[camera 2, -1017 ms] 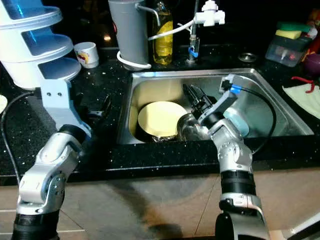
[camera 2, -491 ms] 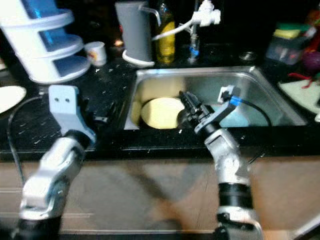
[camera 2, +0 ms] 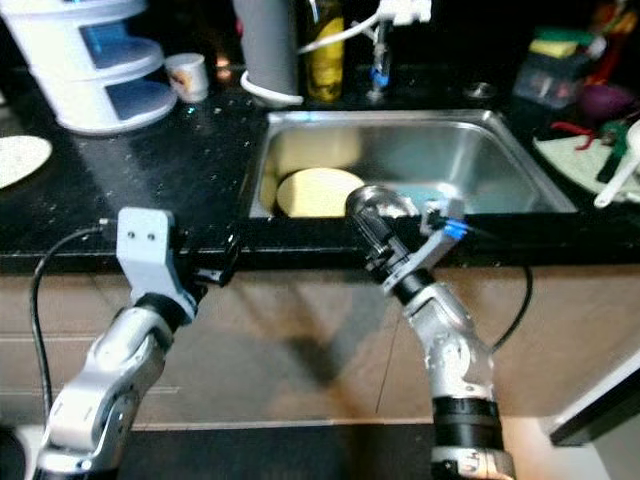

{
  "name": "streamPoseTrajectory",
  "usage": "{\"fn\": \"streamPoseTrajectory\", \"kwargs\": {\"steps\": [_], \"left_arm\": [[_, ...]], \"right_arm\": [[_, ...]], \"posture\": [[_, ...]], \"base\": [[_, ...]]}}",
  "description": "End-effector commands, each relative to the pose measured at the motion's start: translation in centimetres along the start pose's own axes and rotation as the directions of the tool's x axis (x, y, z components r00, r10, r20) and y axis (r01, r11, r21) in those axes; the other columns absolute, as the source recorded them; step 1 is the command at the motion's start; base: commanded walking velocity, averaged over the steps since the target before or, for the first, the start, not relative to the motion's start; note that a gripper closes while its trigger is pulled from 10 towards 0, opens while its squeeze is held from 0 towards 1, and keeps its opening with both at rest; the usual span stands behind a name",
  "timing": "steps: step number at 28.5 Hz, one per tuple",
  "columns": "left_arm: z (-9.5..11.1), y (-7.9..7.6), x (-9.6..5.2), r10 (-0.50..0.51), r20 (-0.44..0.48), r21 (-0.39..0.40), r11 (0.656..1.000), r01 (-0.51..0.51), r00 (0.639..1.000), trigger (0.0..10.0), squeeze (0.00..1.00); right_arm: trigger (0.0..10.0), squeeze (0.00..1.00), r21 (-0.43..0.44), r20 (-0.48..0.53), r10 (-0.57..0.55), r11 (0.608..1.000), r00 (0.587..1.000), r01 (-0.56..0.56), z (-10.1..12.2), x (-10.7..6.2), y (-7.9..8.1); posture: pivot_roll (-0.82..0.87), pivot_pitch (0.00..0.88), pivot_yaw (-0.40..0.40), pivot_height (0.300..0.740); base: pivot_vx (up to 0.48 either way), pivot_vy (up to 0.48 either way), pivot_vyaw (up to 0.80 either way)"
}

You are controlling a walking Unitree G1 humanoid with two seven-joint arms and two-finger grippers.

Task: Kitchen organization

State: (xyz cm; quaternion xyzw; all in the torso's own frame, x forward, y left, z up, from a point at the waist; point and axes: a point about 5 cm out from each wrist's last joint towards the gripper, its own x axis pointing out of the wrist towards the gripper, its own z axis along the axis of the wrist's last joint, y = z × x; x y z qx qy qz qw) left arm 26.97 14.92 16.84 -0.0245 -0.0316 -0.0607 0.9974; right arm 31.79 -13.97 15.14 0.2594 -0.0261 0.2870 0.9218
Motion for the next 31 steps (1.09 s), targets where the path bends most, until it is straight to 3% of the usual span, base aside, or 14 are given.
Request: {"fn": "streamPoseTrajectory", "kwargs": {"steps": [1,16,21,31], "left_arm": [[0.2,-0.2,-0.1,-0.010,0.015,0.013,1.000,0.010,1.000,10.0,0.00],[0.8,0.6,0.0,0.049,0.055,0.016,0.999,-0.050,0.997,10.0,0.00],[1.4,0.6,0.1,0.054,0.077,0.022,0.998,-0.055,0.996,10.0,0.00],[3.9,2.3,1.2,0.103,0.162,0.042,0.993,-0.111,0.981,10.0,0.00]], "right_arm": [[10.0,0.00,-0.010,0.001,-0.009,1.000,1.000,0.009,0.2,-0.3,0.0],[10.0,0.00,-0.011,0.009,0.001,1.000,1.000,-0.001,0.5,-0.2,0.3],[10.0,0.00,-0.023,0.049,0.033,0.999,0.998,-0.032,1.8,0.7,0.7],[10.0,0.00,-0.056,0.101,0.072,0.996,0.992,-0.067,3.9,2.1,1.4]], "posture": [[0.04,0.000,-0.005,0.740],[0.05,0.000,-0.008,0.740],[0.05,0.000,-0.008,0.740],[0.05,0.000,-0.002,0.740]], "base": [[0.000,0.000,0.00],[0.000,0.000,0.00],[0.000,0.251,0.00],[-0.193,0.275,0.00]]}}
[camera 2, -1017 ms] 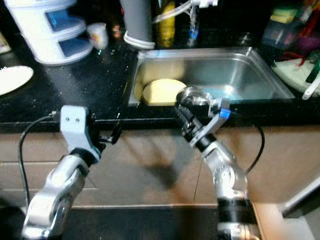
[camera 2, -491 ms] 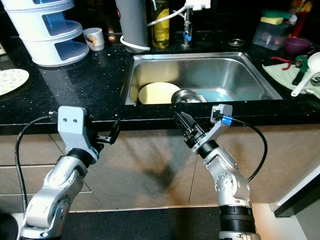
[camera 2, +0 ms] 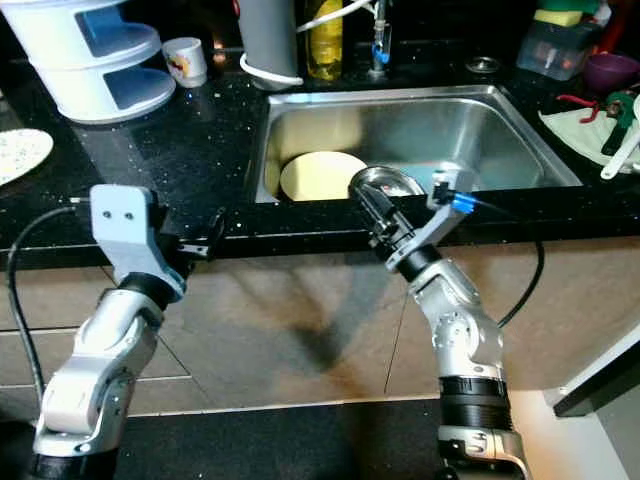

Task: Kitchen organization

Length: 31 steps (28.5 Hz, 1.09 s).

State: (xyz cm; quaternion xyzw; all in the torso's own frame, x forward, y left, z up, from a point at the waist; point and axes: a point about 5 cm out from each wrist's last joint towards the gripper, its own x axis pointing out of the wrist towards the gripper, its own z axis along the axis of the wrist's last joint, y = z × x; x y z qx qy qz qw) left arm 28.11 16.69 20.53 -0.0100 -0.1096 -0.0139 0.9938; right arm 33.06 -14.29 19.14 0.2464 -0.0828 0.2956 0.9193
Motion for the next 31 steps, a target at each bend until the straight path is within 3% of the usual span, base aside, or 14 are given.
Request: {"fn": "streamPoseTrajectory", "kwargs": {"steps": [1,20,31], "left_arm": [[0.1,0.6,0.1,0.024,0.001,0.003,1.000,-0.024,1.000,10.0,0.00],[-0.6,-0.2,0.4,0.009,-0.022,-0.028,1.000,-0.009,1.000,10.0,0.00],[-0.6,-0.7,0.8,-0.028,-0.011,-0.063,0.998,0.027,1.000,10.0,0.00]], "right_arm": [[10.0,0.00,0.008,0.017,0.030,1.000,0.999,-0.030,0.1,0.6,0.7],[10.0,0.00,0.005,-0.003,0.047,0.999,0.999,-0.047,-0.3,0.8,1.4],[10.0,0.00,-0.029,-0.035,0.046,0.998,0.998,-0.047,-0.5,0.6,1.4]], "posture": [[0.05,0.000,-0.001,0.740],[0.05,0.000,-0.004,0.740],[0.03,0.000,0.000,0.740]], "base": [[-0.285,0.289,0.00],[-0.286,0.310,0.00],[0.000,0.000,0.00]]}}
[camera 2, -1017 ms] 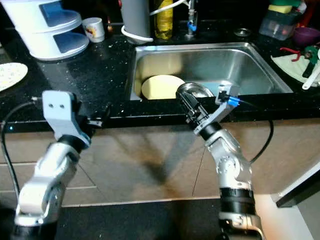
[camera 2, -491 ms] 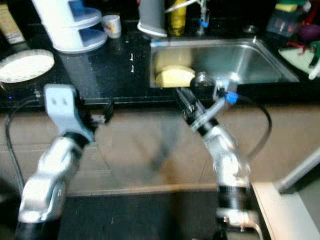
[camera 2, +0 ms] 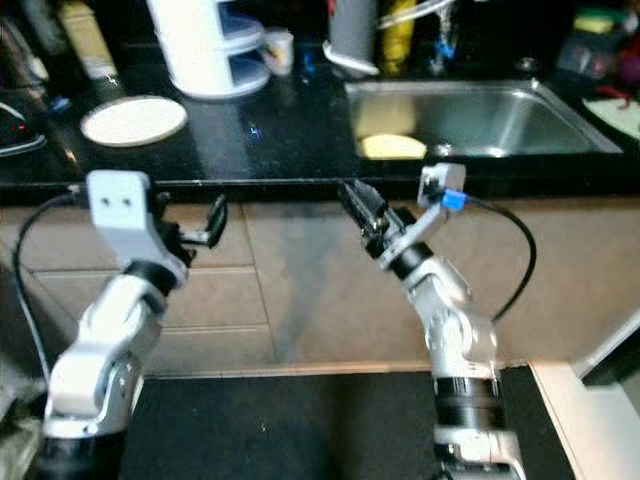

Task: Kitchen organization

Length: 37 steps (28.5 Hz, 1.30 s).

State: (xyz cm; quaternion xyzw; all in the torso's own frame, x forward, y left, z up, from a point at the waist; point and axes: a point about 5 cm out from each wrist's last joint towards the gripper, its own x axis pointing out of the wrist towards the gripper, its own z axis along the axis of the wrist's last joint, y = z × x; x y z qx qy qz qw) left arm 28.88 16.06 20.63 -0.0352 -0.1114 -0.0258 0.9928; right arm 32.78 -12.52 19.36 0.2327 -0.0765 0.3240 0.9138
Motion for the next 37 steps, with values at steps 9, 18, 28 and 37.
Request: {"fn": "streamPoseTrajectory", "kwargs": {"steps": [9,18,28,37], "left_arm": [[-0.5,-0.2,0.0,-0.010,-0.012,-0.033,0.999,0.010,1.000,10.0,0.00],[-0.4,0.1,0.1,-0.003,-0.002,-0.022,1.000,0.003,1.000,10.0,0.00],[0.1,0.3,0.0,-0.006,0.009,0.004,1.000,0.006,1.000,10.0,0.00],[0.5,0.5,0.2,-0.004,0.026,0.015,1.000,0.004,1.000,10.0,0.00]], "right_arm": [[10.0,0.00,-0.027,-0.013,0.003,1.000,1.000,-0.003,0.3,-0.2,0.0],[10.0,0.00,-0.073,-0.052,0.029,0.997,0.998,-0.033,0.1,-0.3,0.1],[10.0,0.00,-0.159,-0.149,0.129,0.975,0.980,-0.153,-0.7,-0.5,1.3],[10.0,0.00,-0.175,-0.162,0.170,0.964,0.972,-0.197,-0.8,-0.2,1.9]], "posture": [[0.03,0.000,-0.001,0.740],[0.03,0.000,-0.003,0.740],[0.04,0.000,-0.005,0.740],[0.05,0.000,-0.012,0.740]], "base": [[0.000,0.000,0.00],[0.000,0.000,0.00],[0.273,0.000,0.23],[0.386,0.000,0.77]]}}
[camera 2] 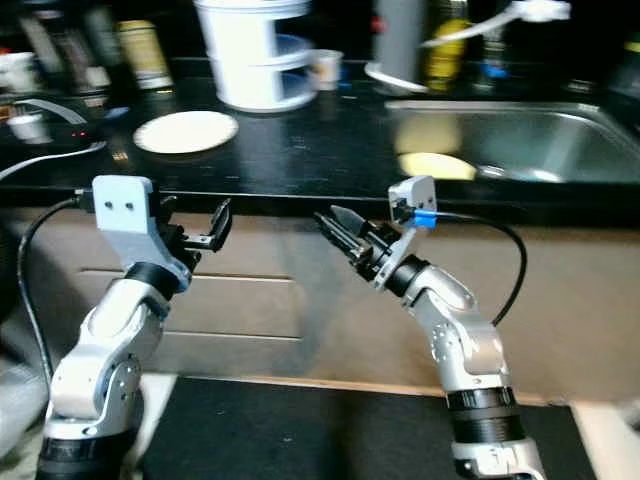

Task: Kitchen organization

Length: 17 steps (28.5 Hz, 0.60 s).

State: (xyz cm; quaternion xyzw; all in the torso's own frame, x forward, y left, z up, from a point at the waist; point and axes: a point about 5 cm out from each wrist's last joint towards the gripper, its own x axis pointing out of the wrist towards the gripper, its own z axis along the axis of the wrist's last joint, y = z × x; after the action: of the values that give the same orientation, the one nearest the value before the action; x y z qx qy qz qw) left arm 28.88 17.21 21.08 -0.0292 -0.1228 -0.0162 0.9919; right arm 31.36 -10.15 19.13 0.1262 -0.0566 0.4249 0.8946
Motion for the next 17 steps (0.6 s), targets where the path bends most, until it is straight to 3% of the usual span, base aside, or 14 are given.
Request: {"fn": "streamPoseTrajectory", "kwargs": {"steps": [1,3,7,17], "left_arm": [[0.1,-0.6,0.1,-0.020,0.005,-0.002,1.000,0.020,1.000,10.0,0.00],[0.1,-0.6,0.1,-0.020,0.006,-0.003,1.000,0.020,1.000,10.0,0.00],[0.2,-0.6,0.2,-0.022,0.010,-0.005,1.000,0.022,1.000,10.0,0.00],[0.9,-0.5,0.5,-0.027,0.026,0.000,1.000,0.027,0.999,10.0,0.00]], "right_arm": [[10.0,0.00,-0.037,0.004,-0.019,0.999,1.000,0.020,0.5,-0.4,-0.5],[10.0,0.00,-0.037,0.009,-0.022,0.999,1.000,0.022,0.6,-0.4,-0.5],[10.0,0.00,-0.040,0.013,-0.064,0.997,0.998,0.064,0.7,-0.2,-0.8],[10.0,0.00,-0.042,0.050,-0.036,0.998,0.998,0.039,1.8,0.2,-0.6]], "posture": [[0.05,0.000,-0.009,0.740],[0.05,0.000,-0.009,0.740],[0.05,0.000,-0.005,0.740],[0.05,0.000,-0.005,0.740]], "base": [[0.416,0.000,0.77],[0.414,0.000,0.77],[0.423,0.000,0.00],[0.426,0.000,0.00]]}}
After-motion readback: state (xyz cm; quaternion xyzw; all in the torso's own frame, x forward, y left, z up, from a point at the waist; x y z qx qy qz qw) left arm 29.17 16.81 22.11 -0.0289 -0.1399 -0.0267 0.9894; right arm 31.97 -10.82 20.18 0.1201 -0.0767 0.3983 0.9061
